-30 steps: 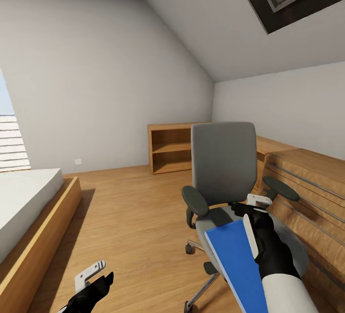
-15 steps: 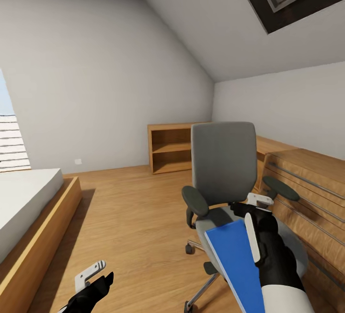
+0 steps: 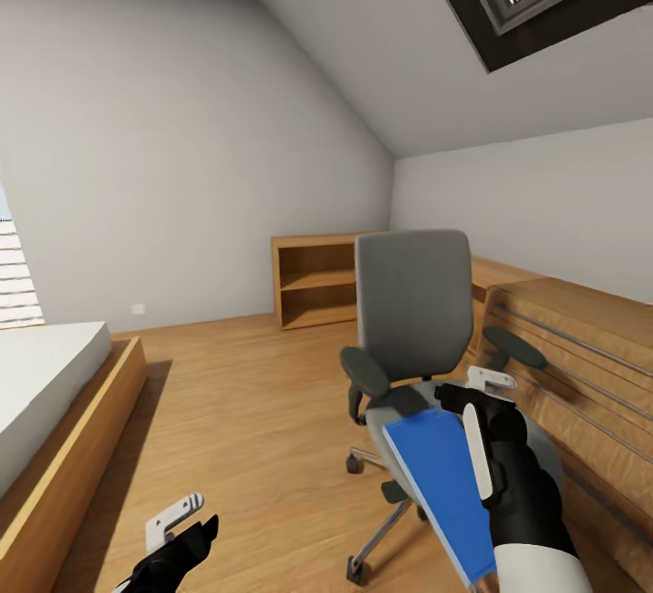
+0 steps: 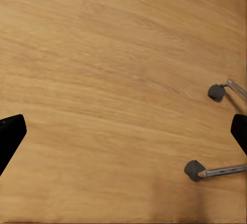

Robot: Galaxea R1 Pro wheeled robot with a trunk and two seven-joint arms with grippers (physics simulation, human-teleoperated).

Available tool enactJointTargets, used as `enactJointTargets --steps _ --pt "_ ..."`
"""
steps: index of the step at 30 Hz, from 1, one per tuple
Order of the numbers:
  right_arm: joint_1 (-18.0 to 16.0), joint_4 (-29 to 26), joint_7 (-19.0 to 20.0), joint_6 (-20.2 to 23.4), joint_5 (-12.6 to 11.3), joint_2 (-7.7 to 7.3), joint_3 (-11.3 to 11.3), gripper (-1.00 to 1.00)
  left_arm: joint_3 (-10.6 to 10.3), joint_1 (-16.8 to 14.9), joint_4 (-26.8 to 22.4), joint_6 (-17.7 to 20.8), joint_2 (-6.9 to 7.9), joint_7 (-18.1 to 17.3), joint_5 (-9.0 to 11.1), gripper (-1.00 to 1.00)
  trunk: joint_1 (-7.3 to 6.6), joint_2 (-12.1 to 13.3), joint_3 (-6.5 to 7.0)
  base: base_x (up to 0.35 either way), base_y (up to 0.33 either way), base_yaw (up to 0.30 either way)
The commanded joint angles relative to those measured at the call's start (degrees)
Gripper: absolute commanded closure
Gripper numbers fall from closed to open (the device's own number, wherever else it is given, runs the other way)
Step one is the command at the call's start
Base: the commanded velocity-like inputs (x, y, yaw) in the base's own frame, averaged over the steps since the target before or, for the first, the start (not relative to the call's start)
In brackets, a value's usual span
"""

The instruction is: In the bedroom, organize the workspace by keeping the computer under the desk, ensuring the monitor is on the desk, placing the keyboard on the desk next to the monitor, placing the mouse on the desk next to the keyboard, moving the folder from the swivel chair onto the desk next to the mouse, stacking the notebook on top of the folder with the pen on top of the notebook, and positioning the swivel chair next to the desk.

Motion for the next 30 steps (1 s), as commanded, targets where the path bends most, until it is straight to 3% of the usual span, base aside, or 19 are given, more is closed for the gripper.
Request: enactJointTargets --steps 1,30 --pt "-0.1 0.0 0.1 0.3 0.3 0.06 -0.1 -1.0 -0.1 0.0 -0.1 0.1 0.01 0.5 0.6 -1.0 -0.03 0.0 0.0 -0.262 0.185 -0.222" --pt "-0.1 0.0 0.1 0.0 0.1 -0.03 -0.1 -1.0 -0.5 0.0 -0.2 0.0 0.01 0.4 0.6 -1.0 -0.03 0.0 1.44 -0.277 0.193 -0.248"
